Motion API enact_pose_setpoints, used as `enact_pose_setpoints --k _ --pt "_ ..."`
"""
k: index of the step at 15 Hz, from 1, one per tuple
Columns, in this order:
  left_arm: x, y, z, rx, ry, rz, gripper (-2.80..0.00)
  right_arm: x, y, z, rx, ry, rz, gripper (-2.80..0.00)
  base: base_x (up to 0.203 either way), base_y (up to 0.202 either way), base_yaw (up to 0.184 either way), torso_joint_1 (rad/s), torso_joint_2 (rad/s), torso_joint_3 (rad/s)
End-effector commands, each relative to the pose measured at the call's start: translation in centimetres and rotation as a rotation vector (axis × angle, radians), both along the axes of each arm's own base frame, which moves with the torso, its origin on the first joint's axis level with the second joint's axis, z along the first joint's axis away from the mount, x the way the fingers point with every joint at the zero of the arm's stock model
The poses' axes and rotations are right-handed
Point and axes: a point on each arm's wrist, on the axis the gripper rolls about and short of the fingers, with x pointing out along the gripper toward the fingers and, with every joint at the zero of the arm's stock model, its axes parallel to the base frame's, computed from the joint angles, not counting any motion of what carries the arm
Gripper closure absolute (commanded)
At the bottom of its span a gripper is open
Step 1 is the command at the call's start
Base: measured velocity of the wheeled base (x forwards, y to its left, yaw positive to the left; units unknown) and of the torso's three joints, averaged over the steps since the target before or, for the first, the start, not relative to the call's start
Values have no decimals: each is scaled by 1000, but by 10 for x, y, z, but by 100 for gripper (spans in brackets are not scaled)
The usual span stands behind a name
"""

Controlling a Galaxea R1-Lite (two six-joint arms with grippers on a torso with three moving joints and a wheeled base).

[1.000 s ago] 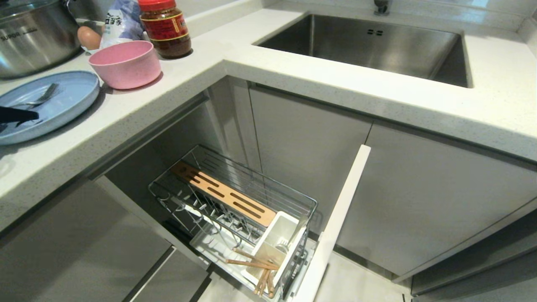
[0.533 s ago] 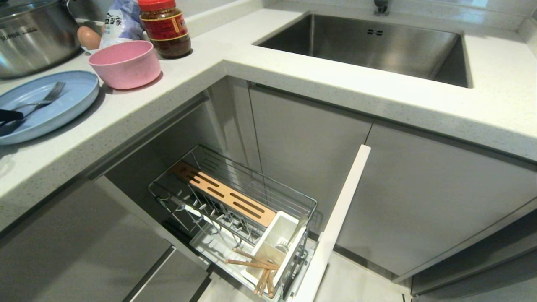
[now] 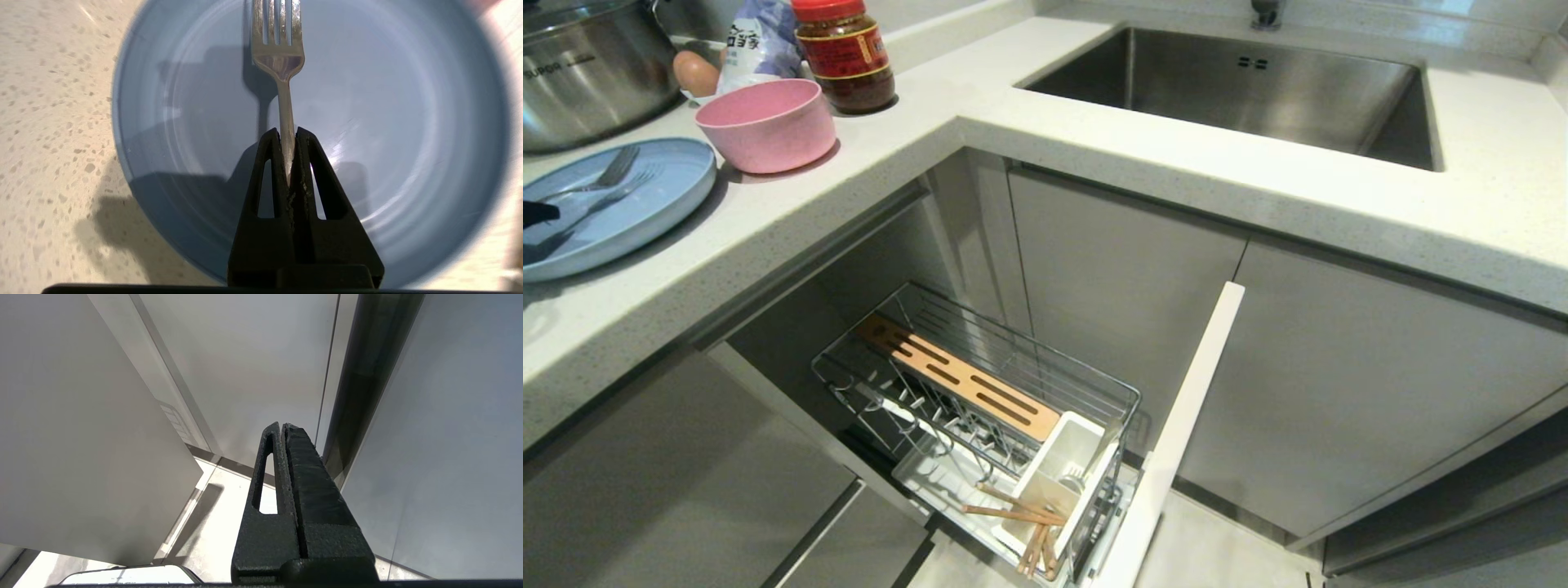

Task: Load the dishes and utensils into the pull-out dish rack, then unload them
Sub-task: Pick up the fork and place it in the cupboard

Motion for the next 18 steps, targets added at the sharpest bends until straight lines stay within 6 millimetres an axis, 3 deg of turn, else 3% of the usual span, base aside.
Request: enact_pose_setpoints --k 1,5,9,14,18 --pt "-16 -13 23 -107 -60 50 0 0 0 0 1 -5 0 0 0 0 0 0 0 0" --pt "-48 -57 58 -322 -148 31 0 0 0 0 1 -5 0 0 0 0 0 0 0 0" --pt "-53 -119 58 -466 -55 -264 0 0 0 0 1 -5 0 0 0 0 0 0 0 0" --pt "-56 -191 33 -459 168 -569 0 0 0 0 1 -5 0 0 0 0 0 0 0 0" --pt "-26 -230 -2 -385 377 -562 0 0 0 0 1 -5 0 0 0 0 0 0 0 0"
